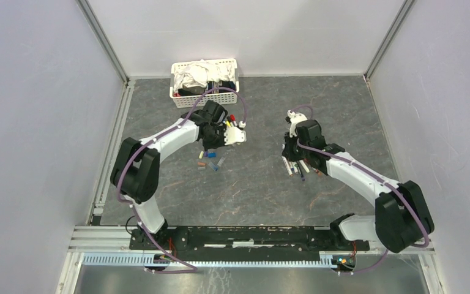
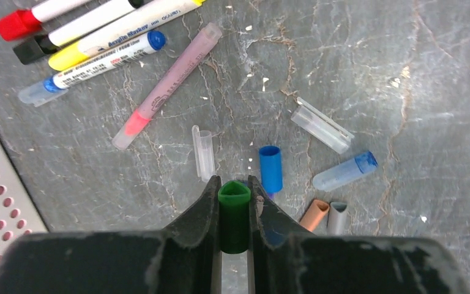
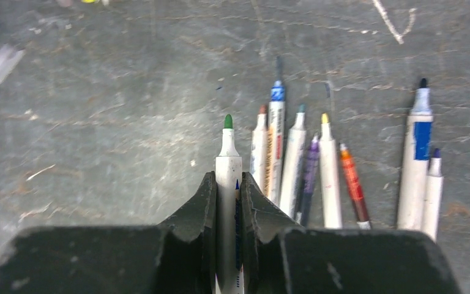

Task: Open the pen caps
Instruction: Place the pen cap at the center of the board, then place the pen at the center of the board.

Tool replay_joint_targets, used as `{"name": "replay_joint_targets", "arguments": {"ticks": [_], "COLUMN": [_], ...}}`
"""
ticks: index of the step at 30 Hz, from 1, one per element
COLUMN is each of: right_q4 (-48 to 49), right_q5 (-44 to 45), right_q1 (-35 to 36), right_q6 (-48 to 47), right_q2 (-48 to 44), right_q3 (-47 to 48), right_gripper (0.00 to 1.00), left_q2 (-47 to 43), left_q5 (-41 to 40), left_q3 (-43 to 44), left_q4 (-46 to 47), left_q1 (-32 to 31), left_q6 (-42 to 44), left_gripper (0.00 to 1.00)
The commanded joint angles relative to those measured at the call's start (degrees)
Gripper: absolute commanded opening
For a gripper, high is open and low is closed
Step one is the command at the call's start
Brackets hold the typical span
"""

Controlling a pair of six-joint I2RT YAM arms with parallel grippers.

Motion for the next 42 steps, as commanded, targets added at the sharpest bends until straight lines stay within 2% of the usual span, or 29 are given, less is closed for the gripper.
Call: {"name": "replay_joint_targets", "arguments": {"ticks": [1,6,10,11,13,14,16,21,27,33,37,42], "right_q4": [7.0,9.2,10.9,11.3,12.8,13.2,13.2,13.2,12.7,8.8,7.3,6.6], "right_q5": [9.2,9.8,9.4,9.4,9.4,9.5,9.3,9.6,9.8,13.4,15.0,11.7], "right_q1": [-1.1,-4.5,-6.4,-7.0,-7.7,-8.0,-8.8,-9.5,-9.5,-8.3,-4.5,2.2], "right_q6": [-1.5,-2.9,-3.8,-4.0,-4.1,-4.3,-4.5,-5.4,-4.8,-4.1,-4.2,-5.3], "right_q2": [3.2,6.4,8.6,9.1,9.5,9.8,10.6,11.2,10.1,7.1,6.3,13.4], "right_q3": [-0.8,-1.4,-2.9,-3.3,-4.4,-4.9,-5.3,-5.7,-4.6,-0.2,4.7,14.9], "right_gripper": [0.0,0.0,0.0,0.01,0.03,0.05,0.09,0.27,0.43,0.44,0.47,0.5], "left_q2": [1.4,1.0,0.0,-0.6,-2.1,-2.9,-4.9,-9.9,-17.0,-18.8,-19.9,-20.9], "left_q5": [-1.3,-1.8,-1.3,-1.0,-0.7,-0.6,-1.4,-4.5,-6.8,-6.8,-2.6,1.1], "left_q3": [-1.3,-0.3,3.7,4.5,6.1,7.0,8.9,14.2,13.8,13.9,13.9,13.6], "left_q4": [7.1,7.4,3.4,2.6,1.4,0.9,0.0,-1.8,2.4,-0.7,-1.9,-3.9], "left_q1": [0.5,0.6,0.6,0.6,0.6,0.6,0.6,1.5,5.2,7.0,10.5,13.0], "left_q6": [-7.2,-10.7,-13.5,-14.5,-16.2,-17.0,-19.1,-22.9,-27.0,-27.7,-29.9,-31.1], "left_gripper": [0.06,0.34,0.48,0.54,0.59,0.77,0.98,1.0,1.0,1.0,1.0,1.0]}}
